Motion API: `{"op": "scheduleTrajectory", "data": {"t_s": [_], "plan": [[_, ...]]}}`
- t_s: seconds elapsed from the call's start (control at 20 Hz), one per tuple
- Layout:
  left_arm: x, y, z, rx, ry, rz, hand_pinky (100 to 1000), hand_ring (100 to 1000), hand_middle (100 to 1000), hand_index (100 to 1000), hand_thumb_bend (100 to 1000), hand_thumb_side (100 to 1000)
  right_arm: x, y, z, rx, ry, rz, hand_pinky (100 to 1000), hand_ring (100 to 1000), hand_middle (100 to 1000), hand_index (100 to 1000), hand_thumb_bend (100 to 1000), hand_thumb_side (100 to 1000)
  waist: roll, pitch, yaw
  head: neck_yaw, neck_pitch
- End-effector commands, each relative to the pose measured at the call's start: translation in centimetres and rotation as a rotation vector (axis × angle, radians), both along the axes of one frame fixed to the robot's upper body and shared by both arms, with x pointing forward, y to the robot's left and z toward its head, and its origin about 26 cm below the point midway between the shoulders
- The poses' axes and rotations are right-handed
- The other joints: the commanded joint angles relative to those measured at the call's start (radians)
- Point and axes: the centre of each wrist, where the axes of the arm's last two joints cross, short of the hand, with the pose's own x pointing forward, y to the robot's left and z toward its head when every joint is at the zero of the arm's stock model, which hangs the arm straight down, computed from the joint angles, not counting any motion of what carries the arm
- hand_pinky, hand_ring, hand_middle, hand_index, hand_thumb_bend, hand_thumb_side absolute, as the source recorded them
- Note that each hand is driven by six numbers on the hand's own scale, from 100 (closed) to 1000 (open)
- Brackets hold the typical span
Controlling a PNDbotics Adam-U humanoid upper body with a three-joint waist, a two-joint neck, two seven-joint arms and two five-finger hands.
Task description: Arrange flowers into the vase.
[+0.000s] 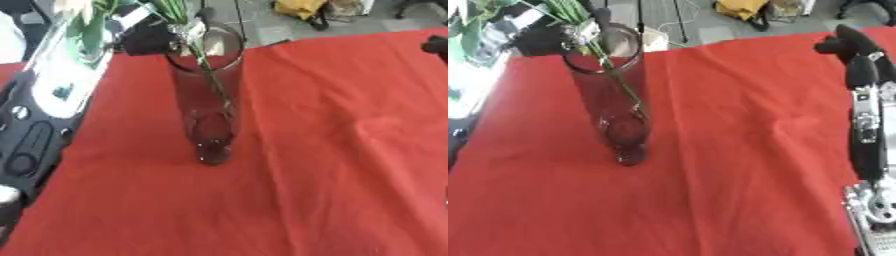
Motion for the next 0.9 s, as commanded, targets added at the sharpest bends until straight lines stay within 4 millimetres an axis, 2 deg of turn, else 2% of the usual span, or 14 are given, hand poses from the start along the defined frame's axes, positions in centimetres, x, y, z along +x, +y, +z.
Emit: {"op": "scheduleTrajectory", "data": {"t_s": [0.05,0.15,0.35,0.5,0.7,0.9], "plan": [[-0.5,1.0,2.1,0.02,-0.028,0.008,832,954,939,1000,100,1000,-0.1,-0.1,0.3,-0.001,-0.007,0.006,970,888,707,898,100,992,-0.003,-0.025,0.001,0.002,0.003],[-0.6,1.2,2.2,0.044,-0.021,-0.003,875,977,961,1000,100,1000,-0.1,-0.1,0.3,-0.002,-0.005,0.005,970,888,707,898,100,993,-0.003,-0.026,0.001,0.0,0.005],[-0.6,1.6,2.5,0.083,-0.001,-0.027,905,999,999,1000,100,1000,-0.2,-0.1,0.2,-0.002,-0.002,0.005,970,888,707,897,100,992,-0.001,-0.03,0.005,-0.002,0.007],[-0.6,2.1,2.6,0.111,0.019,-0.032,929,1000,1000,1000,100,1000,-0.2,-0.2,0.2,-0.001,-0.002,0.001,970,888,707,896,100,991,-0.001,-0.031,0.006,-0.004,0.008],[-0.4,2.7,2.4,0.177,0.069,-0.041,964,1000,1000,1000,158,1000,-0.2,-0.2,0.2,0.001,-0.001,-0.001,970,885,704,896,100,992,-0.002,-0.032,0.009,-0.007,0.008],[-0.3,3.1,2.4,0.221,0.108,-0.045,979,1000,1000,1000,148,1000,-0.2,-0.2,0.1,0.0,0.0,-0.001,970,884,701,895,100,991,-0.003,-0.032,0.012,-0.008,0.007]]}}
